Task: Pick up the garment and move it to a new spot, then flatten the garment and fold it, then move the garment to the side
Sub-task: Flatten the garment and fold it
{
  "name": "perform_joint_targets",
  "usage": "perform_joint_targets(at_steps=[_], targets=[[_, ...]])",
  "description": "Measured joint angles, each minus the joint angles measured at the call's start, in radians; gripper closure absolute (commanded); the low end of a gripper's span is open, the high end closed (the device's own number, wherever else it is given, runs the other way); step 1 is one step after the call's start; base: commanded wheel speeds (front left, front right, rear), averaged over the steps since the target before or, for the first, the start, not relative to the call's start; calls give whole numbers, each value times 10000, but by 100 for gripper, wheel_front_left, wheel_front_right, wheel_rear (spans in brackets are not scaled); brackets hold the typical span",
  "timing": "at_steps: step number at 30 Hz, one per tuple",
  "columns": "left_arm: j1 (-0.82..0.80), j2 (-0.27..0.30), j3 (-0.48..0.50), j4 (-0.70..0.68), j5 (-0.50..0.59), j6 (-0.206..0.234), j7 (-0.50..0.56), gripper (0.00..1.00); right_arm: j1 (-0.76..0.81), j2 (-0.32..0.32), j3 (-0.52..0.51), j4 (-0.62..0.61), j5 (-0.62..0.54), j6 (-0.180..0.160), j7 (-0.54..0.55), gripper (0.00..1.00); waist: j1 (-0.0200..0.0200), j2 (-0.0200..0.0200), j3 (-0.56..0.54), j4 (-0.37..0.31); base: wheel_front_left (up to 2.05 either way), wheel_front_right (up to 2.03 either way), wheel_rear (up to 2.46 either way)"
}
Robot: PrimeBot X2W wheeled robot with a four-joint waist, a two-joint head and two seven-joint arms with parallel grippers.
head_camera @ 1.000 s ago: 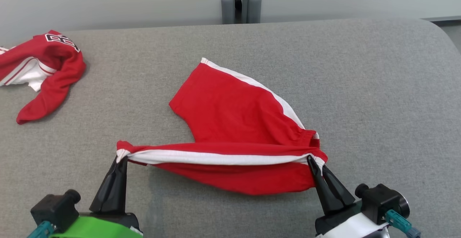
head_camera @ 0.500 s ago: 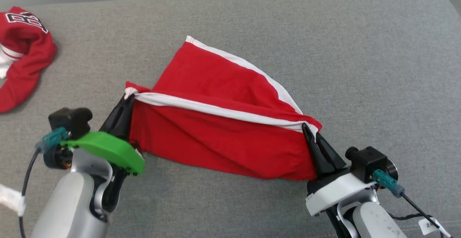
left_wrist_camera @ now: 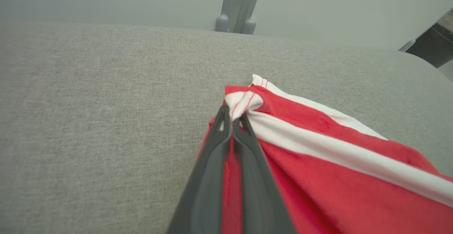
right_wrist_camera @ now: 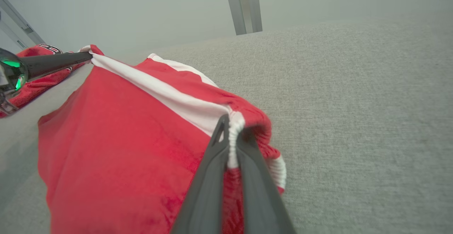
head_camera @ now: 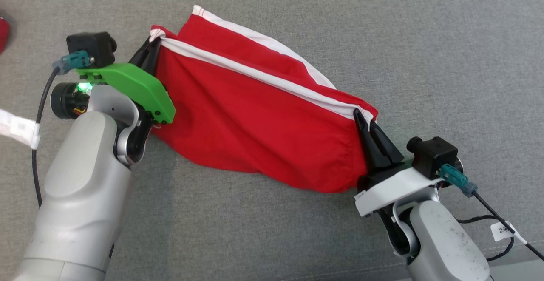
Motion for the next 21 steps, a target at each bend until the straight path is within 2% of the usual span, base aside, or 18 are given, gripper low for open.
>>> perform_joint_targets(at_steps=[6,14,15,16,17,18,19,20,21], targets=[[-1148,-255,-316,1235,268,-17,221,100,-415,4,82,384,253,0,-58,100,0,0,374,-199,0,0,0],[-2038,-535,-479,2360,449,-17,-234,100,-535,6,90,366,456,0,-84,98,0,0,535,-385,0,0,0],[-2101,-556,-512,2502,472,-15,-324,100,-536,8,88,334,500,0,-84,80,0,0,543,-409,0,0,0],[-2159,-573,-543,2621,499,-12,-403,100,-539,8,88,301,531,0,-84,55,0,0,550,-433,0,0,0],[-2210,-600,-556,2706,522,-12,-504,86,-539,8,84,280,541,0,-84,15,0,0,556,-449,0,0,0],[-2276,-644,-571,2790,529,-12,-642,77,-539,10,69,247,587,0,-84,0,0,0,563,-461,0,0,0],[-2349,-700,-598,2880,529,-13,-719,68,-539,8,52,226,633,0,-84,0,0,0,563,-467,0,0,0],[-2390,-738,-642,2953,537,-27,-775,54,-539,8,48,226,644,0,-84,0,0,0,557,-469,0,0,0],[-2425,-767,-708,3026,598,-69,-934,0,-536,8,31,226,652,0,-84,0,0,0,546,-469,0,0,0]])
